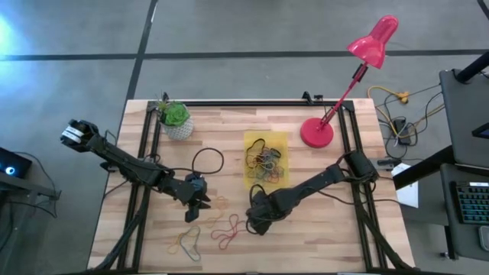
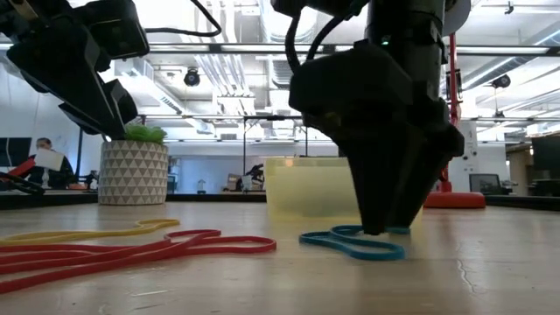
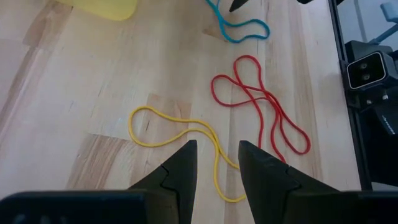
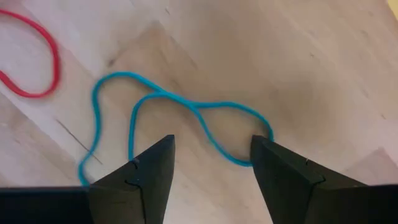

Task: Pick and place rubber bands into bin
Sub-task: Put the right blue rubber band into the bin

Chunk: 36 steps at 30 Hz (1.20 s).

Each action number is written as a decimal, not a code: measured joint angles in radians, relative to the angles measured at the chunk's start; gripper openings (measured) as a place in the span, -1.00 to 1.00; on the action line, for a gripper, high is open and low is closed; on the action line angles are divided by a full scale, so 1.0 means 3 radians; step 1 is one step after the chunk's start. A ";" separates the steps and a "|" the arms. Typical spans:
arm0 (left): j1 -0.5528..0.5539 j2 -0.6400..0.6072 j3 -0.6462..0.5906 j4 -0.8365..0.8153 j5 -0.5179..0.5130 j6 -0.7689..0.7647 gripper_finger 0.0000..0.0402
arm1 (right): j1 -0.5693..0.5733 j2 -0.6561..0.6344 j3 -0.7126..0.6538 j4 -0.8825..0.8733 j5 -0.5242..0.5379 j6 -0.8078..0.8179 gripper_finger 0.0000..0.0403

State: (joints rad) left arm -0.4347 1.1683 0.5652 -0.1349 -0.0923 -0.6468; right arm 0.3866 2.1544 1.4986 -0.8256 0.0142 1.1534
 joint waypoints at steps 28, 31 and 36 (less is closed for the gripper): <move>0.0003 0.0000 0.0000 0.0001 0.0006 -0.0001 -0.49 | -0.0003 -0.0003 -0.0006 -0.0460 -0.0035 -0.0259 -0.49; 0.0002 0.0000 0.0000 0.0001 0.0006 -0.0001 -0.49 | -0.0003 -0.0003 -0.0013 -0.0453 -0.0041 -0.0300 -0.58; 0.0001 0.0000 0.0000 0.0001 0.0004 -0.0003 -0.49 | -0.0003 -0.0003 -0.0017 -0.0453 -0.0058 -0.0411 -0.80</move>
State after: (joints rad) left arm -0.4343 1.1683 0.5652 -0.1345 -0.0910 -0.6476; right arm 0.3859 2.1536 1.4936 -0.9615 -0.0031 1.0301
